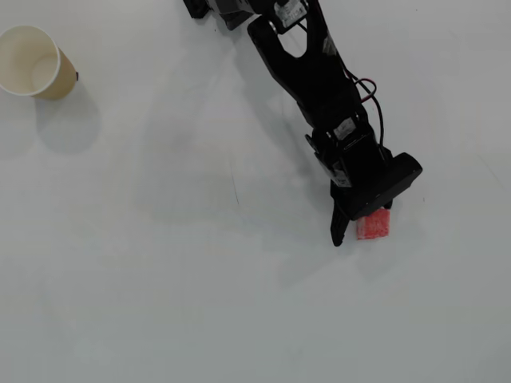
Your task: Pick up the cube and drop it in the cup.
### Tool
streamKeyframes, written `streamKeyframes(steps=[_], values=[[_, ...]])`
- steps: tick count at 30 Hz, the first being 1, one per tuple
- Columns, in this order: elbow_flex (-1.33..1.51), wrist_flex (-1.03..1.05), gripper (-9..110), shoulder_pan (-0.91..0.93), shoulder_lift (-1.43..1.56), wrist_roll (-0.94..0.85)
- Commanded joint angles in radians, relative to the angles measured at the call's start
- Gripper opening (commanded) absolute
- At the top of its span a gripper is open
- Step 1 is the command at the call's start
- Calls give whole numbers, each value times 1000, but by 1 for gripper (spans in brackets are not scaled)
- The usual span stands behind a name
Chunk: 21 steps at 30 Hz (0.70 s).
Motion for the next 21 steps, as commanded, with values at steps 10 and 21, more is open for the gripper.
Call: streamKeyframes(steps=[10, 21], values=[[-166, 2, 43, 11, 48, -5], [-164, 44, 42, 18, 55, -14]])
